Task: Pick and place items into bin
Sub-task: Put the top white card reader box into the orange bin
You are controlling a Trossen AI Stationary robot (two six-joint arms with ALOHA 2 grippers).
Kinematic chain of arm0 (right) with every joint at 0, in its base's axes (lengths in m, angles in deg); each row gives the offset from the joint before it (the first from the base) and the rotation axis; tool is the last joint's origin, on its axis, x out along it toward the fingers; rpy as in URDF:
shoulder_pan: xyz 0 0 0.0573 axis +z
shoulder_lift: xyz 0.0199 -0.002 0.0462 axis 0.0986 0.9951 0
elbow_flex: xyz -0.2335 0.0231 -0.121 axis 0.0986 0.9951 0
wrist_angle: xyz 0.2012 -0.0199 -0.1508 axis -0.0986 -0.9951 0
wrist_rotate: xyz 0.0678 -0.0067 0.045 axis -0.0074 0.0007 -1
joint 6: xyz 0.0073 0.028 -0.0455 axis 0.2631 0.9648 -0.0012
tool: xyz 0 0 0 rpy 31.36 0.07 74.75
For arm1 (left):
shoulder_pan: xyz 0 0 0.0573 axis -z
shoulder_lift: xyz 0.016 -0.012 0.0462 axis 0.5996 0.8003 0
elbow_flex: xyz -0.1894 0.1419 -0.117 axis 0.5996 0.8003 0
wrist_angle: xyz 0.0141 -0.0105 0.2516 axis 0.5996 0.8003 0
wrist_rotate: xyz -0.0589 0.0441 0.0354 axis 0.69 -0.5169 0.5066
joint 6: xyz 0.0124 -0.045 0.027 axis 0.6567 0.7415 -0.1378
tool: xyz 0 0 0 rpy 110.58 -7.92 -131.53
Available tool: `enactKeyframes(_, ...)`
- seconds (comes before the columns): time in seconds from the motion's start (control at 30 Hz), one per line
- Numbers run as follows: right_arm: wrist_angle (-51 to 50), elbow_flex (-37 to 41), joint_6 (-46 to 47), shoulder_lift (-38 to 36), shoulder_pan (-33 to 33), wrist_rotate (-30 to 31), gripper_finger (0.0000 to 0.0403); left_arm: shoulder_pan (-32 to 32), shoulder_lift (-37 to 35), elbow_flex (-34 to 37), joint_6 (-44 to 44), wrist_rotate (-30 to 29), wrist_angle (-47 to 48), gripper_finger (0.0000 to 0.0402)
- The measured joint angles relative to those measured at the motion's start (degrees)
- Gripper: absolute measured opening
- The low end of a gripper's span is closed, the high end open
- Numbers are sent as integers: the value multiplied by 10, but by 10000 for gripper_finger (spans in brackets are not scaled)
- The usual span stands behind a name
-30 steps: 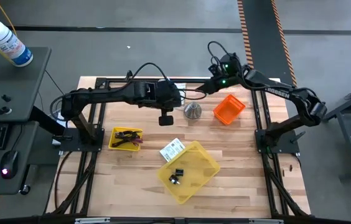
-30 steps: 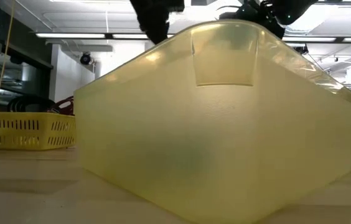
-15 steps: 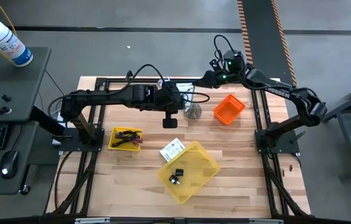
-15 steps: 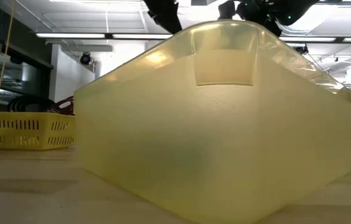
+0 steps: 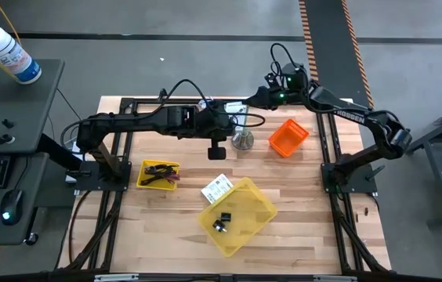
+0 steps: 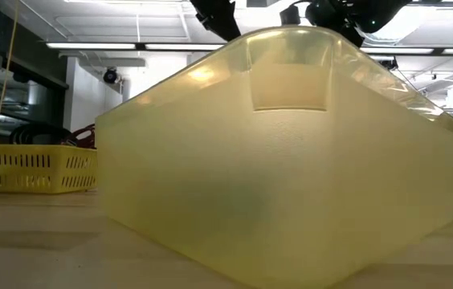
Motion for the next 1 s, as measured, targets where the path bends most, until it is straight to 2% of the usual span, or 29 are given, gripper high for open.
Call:
enactKeyframes(0.33,15,0,0,0,0,0,186,0,0,0,-13,2,-22,0)
enactKeyframes(0.77,19,0,-4,0,0,0,42,0,0,0,-26,1,-22,0)
enactKeyframes(0.87,18,0,-7,0,0,0,24,0,0,0,-26,-1,-22,0)
enactKeyframes(1.0,18,0,-7,0,0,1,25,0,0,0,-26,-15,-22,2)
